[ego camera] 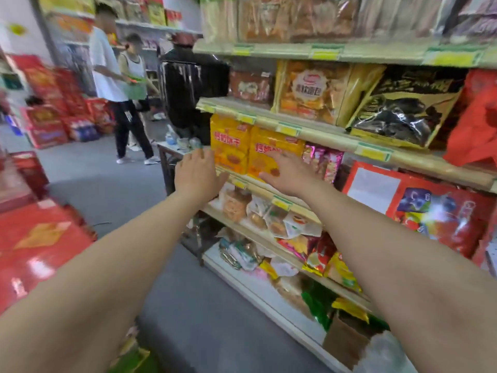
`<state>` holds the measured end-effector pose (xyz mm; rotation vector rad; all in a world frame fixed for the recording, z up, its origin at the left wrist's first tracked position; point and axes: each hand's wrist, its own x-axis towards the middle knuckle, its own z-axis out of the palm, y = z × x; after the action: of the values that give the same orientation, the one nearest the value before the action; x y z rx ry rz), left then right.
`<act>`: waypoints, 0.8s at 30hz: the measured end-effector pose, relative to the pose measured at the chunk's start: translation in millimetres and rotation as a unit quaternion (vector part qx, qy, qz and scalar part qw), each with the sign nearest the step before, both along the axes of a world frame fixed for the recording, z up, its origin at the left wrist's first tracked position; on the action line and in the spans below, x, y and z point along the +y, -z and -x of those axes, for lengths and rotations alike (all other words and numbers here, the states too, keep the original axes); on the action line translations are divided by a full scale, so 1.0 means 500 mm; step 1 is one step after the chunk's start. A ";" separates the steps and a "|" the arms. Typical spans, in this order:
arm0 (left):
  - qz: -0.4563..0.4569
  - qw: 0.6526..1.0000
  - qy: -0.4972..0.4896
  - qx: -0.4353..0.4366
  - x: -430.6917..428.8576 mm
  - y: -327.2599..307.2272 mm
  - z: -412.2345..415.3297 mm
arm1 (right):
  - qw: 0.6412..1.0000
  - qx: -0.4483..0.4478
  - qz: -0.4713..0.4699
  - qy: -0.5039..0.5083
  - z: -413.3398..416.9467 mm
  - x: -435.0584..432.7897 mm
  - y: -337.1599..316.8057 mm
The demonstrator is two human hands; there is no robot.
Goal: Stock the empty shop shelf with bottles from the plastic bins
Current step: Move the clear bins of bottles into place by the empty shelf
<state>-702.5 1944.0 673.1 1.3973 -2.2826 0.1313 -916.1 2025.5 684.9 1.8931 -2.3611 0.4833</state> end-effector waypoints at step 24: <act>-0.012 0.936 -0.346 0.061 -0.651 -0.024 -0.214 | 0.952 0.006 -0.022 -0.306 -0.214 -0.964 -0.042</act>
<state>-595.6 1618.7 685.0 2.0976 -1.6055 0.2273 -808.9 1543.6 706.0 2.6271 -1.7410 0.4481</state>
